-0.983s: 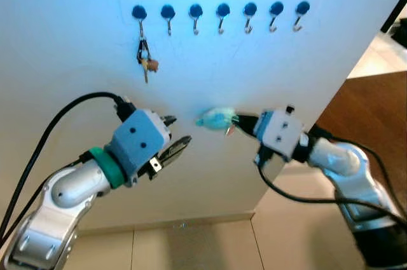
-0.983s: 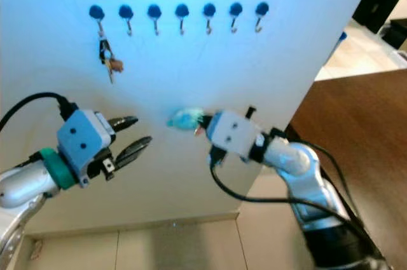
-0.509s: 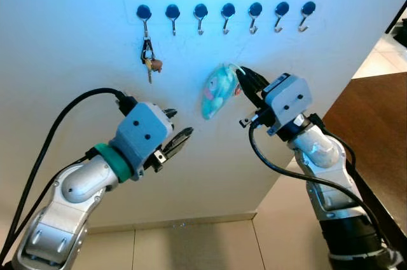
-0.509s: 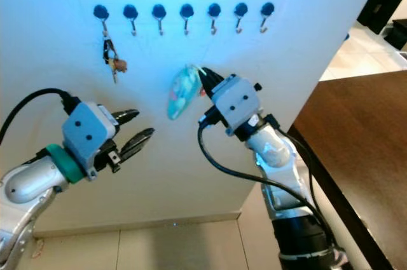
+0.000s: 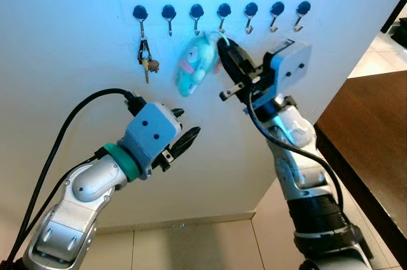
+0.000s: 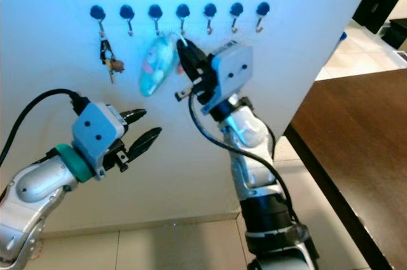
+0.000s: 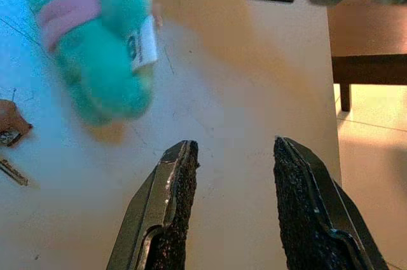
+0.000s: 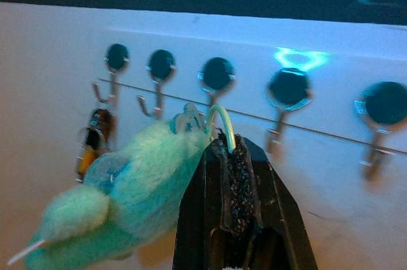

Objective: Hang keys on a hook

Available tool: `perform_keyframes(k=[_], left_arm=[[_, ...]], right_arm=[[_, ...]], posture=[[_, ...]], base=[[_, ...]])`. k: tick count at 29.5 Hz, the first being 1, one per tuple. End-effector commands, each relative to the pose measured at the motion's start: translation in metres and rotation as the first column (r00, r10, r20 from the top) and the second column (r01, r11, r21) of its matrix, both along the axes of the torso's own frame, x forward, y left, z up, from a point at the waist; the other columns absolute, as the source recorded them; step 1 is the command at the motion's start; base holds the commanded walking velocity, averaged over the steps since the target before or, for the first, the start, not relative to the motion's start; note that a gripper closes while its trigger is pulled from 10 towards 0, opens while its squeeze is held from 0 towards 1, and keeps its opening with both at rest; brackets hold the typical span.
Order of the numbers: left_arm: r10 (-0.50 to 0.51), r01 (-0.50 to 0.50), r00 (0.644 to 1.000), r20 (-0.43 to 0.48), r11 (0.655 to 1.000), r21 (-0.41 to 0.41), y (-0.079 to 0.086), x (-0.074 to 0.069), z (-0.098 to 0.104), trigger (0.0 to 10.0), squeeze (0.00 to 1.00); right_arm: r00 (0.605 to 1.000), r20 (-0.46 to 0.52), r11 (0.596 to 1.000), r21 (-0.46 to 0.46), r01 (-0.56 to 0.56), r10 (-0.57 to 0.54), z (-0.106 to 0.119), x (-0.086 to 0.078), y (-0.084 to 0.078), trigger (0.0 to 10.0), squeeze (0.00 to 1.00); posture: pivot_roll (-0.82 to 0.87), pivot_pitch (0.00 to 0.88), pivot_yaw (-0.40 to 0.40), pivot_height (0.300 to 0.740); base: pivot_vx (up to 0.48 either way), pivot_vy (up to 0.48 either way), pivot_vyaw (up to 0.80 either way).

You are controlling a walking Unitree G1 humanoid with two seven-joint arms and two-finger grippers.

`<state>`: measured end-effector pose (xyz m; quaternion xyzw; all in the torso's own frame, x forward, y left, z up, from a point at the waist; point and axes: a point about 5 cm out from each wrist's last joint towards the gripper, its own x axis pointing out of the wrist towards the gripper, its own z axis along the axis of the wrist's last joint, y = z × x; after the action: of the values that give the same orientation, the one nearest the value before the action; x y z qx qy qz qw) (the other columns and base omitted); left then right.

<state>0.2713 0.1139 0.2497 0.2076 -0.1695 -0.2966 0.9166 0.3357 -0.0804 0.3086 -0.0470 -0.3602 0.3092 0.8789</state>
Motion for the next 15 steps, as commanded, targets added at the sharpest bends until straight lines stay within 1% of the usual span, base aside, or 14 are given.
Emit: perform_keyframes(k=[1,2,3,4,5,7,9,11,12,13,15], left_arm=[[-0.001,0.001,1.000,-0.003,1.000,0.002,-0.001,0.000,-0.002,10.0,0.00],[-0.001,0.001,1.000,-0.002,1.000,0.001,-0.002,0.000,-0.002,10.0,0.00],[-0.001,0.001,1.000,-0.002,1.000,0.001,-0.002,0.000,-0.002,10.0,0.00],[0.000,0.000,1.000,-0.002,1.000,0.000,-0.002,0.000,-0.002,10.0,0.00],[0.000,0.000,1.000,-0.002,1.000,0.000,-0.002,0.000,-0.002,10.0,0.00],[0.003,-0.003,1.000,-0.001,1.000,-0.003,-0.002,0.000,-0.002,10.0,0.00],[0.003,-0.003,1.000,-0.001,1.000,-0.003,-0.002,0.000,-0.002,10.0,0.00],[0.004,-0.004,1.000,-0.002,1.000,-0.005,-0.002,0.000,-0.002,10.0,0.00],[0.004,-0.004,1.000,-0.002,1.000,-0.005,-0.002,0.000,-0.002,10.0,0.00],[0.005,-0.005,1.000,-0.002,1.000,-0.006,-0.002,0.000,-0.003,10.0,0.00],[0.005,-0.005,1.000,-0.002,1.000,-0.006,-0.002,0.000,-0.003,10.0,0.00]], right_arm=[[0.997,-0.031,0.998,-0.008,-0.069,0.069,-0.001,0.001,0.009,10.0,0.00],[0.994,-0.050,0.995,-0.008,-0.100,0.099,-0.002,0.002,0.012,10.0,0.00],[0.994,-0.050,0.995,-0.008,-0.100,0.099,-0.002,0.002,0.012,10.0,0.00],[0.987,-0.086,0.991,-0.005,-0.135,0.134,-0.005,0.003,0.015,10.0,0.00],[0.987,-0.086,0.991,-0.005,-0.135,0.134,-0.005,0.003,0.015,10.0,0.00],[0.967,-0.148,0.978,0.014,-0.207,0.207,-0.011,0.004,0.022,10.0,0.00],[0.967,-0.148,0.978,0.014,-0.207,0.207,-0.011,0.004,0.022,10.0,0.00],[0.939,-0.186,0.957,0.032,-0.288,0.289,-0.015,0.001,0.030,10.0,0.00],[0.939,-0.186,0.957,0.032,-0.288,0.289,-0.015,0.001,0.030,10.0,0.00],[0.930,-0.198,0.950,0.047,-0.308,0.311,-0.016,0.001,0.033,10.0,0.00],[0.930,-0.198,0.950,0.047,-0.308,0.311,-0.016,0.001,0.033,10.0,0.00]], posture=[[0.05,0.125,0.080,0.740],[0.05,0.125,0.079,0.740],[0.05,0.125,0.079,0.740],[0.05,0.126,0.077,0.740],[0.05,0.126,0.077,0.740],[0.05,0.129,0.077,0.740],[0.05,0.129,0.077,0.740],[0.05,0.132,0.076,0.740],[0.05,0.132,0.076,0.740],[0.05,0.132,0.076,0.740],[0.05,0.132,0.076,0.740]], base=[[0.000,0.000,0.00],[0.000,0.000,0.00],[0.000,0.000,0.00],[0.000,0.000,0.00],[0.000,0.000,0.00],[0.000,0.000,0.00],[0.000,0.000,0.00],[0.000,0.000,0.00],[0.000,0.000,0.00],[0.000,0.000,0.00],[0.000,0.000,0.00]])
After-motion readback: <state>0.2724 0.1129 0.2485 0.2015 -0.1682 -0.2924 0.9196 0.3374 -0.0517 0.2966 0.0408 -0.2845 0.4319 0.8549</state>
